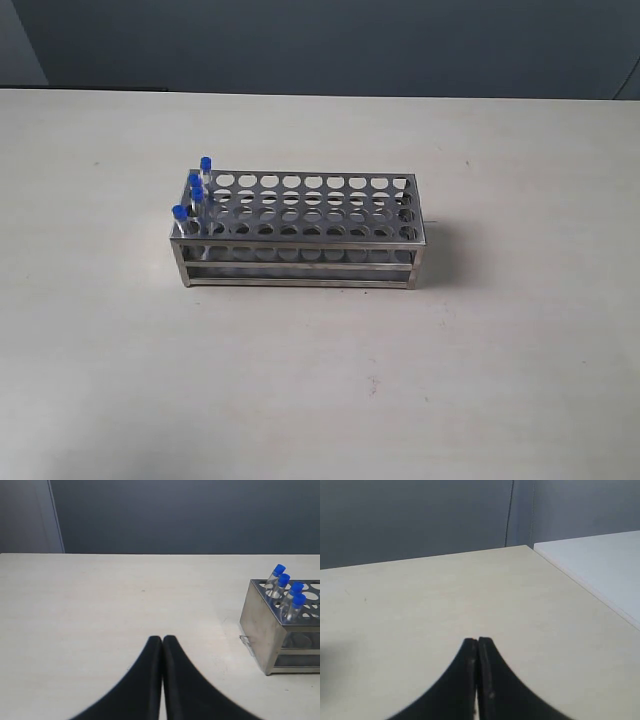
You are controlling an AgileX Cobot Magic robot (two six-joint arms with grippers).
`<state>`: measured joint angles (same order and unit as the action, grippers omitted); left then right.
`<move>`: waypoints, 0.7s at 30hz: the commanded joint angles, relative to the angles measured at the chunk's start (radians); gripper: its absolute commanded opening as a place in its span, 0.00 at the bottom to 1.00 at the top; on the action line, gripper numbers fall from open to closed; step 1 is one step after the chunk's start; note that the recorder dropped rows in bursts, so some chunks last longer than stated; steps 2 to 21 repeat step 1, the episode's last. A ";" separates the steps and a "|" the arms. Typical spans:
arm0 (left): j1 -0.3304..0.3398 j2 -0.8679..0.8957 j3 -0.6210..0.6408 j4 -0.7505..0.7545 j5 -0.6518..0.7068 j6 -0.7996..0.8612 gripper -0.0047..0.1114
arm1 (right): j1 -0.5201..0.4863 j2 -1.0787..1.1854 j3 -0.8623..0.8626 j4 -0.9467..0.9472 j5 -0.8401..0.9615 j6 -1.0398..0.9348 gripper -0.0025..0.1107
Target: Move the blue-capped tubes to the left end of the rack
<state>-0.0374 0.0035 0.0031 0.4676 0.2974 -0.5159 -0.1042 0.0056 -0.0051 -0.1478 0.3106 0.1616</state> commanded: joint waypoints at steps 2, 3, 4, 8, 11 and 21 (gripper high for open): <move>-0.006 -0.004 -0.003 0.000 -0.006 -0.001 0.05 | -0.004 -0.006 0.005 -0.001 -0.007 -0.003 0.02; -0.006 -0.004 -0.003 0.000 -0.006 -0.001 0.05 | -0.004 -0.006 0.005 -0.001 -0.007 -0.003 0.02; -0.006 -0.004 -0.003 0.000 -0.006 -0.001 0.05 | -0.004 -0.006 0.005 -0.001 -0.007 -0.003 0.02; -0.006 -0.004 -0.003 0.000 -0.006 -0.001 0.05 | -0.004 -0.006 0.005 -0.001 -0.007 -0.003 0.02; -0.006 -0.004 -0.003 0.000 -0.006 -0.001 0.05 | -0.004 -0.006 0.005 -0.001 -0.007 -0.003 0.02; -0.006 -0.004 -0.003 0.000 -0.006 -0.001 0.05 | -0.004 -0.006 0.005 -0.001 -0.007 -0.003 0.02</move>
